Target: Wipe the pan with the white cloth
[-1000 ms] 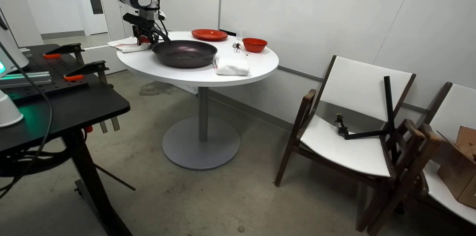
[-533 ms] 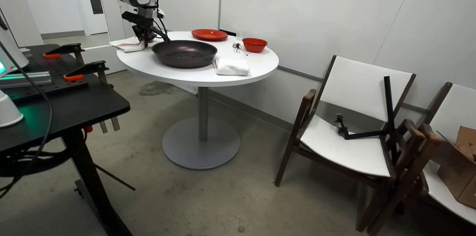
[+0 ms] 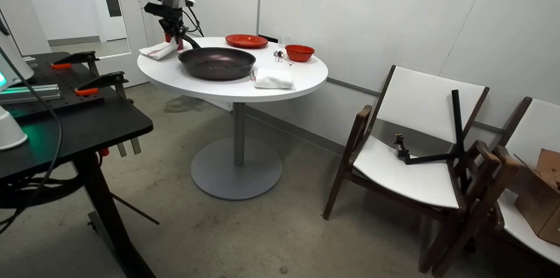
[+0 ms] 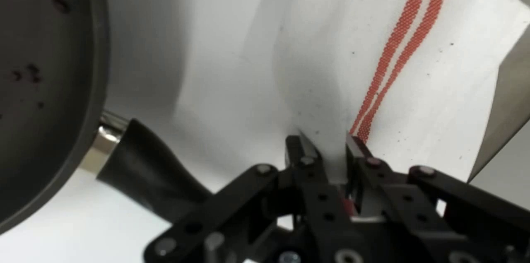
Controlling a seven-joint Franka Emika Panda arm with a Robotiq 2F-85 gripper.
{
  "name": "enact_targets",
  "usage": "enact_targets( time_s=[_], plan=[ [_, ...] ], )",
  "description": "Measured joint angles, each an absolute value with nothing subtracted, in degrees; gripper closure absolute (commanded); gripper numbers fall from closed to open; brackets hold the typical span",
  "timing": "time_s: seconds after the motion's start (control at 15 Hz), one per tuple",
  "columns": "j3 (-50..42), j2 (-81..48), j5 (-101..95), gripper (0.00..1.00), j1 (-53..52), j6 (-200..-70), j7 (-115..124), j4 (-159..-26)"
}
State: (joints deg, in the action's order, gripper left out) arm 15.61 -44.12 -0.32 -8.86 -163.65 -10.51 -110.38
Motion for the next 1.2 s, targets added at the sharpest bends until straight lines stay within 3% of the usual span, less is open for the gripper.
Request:
enact_targets(
  time_s=[0.6,1.2],
  plan=[
    [9.82,-25.06,-0.5,0.95,-13.29,-166.52,-2.75,-124.06],
    [6.28,-16.08,0.88,0.95,-8.06,-171.51,1.1,-129.09]
  ],
)
